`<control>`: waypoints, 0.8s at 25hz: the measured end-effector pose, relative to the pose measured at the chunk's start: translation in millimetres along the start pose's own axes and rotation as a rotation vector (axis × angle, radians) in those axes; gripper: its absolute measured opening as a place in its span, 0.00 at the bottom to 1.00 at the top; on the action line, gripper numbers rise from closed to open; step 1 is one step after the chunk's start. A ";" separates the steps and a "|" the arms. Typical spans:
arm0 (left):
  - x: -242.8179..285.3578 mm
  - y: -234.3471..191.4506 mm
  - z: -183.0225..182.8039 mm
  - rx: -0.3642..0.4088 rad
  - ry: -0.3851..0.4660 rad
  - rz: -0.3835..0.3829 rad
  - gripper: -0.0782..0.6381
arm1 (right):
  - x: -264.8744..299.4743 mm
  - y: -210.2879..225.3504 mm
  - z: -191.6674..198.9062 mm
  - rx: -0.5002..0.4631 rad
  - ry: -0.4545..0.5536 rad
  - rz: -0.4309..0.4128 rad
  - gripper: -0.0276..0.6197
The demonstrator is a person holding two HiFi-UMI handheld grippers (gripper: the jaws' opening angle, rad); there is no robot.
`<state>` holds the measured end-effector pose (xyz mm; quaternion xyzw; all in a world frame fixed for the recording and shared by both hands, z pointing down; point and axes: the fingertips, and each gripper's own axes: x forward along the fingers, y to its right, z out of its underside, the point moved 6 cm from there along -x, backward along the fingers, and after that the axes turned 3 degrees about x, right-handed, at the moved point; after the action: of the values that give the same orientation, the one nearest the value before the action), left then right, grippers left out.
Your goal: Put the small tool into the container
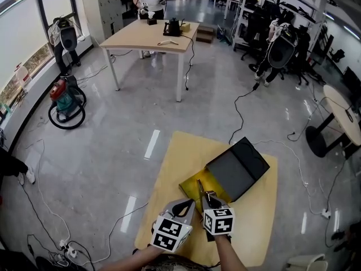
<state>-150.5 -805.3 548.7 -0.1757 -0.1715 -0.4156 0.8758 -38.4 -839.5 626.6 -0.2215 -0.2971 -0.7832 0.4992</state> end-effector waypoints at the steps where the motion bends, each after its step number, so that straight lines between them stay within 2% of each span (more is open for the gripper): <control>1: -1.1 1.5 0.9 0.000 0.000 0.000 0.12 | -0.1 -0.1 1.6 -0.006 -0.005 0.001 0.08; 8: -18.7 -14.4 -4.7 0.004 0.002 0.000 0.12 | 9.5 -21.3 -6.8 -0.039 -0.023 0.016 0.09; 16: -28.4 -17.0 13.5 0.005 0.007 0.006 0.12 | 15.5 -30.3 10.3 -0.057 -0.027 0.020 0.11; 20: -42.0 -23.4 8.7 0.006 0.007 0.006 0.12 | 13.0 -45.8 5.8 -0.077 -0.029 0.026 0.11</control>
<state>-195.3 -787.1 541.5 -0.1722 -0.1690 -0.4129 0.8782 -85.2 -829.0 628.0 -0.2556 -0.2711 -0.7843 0.4960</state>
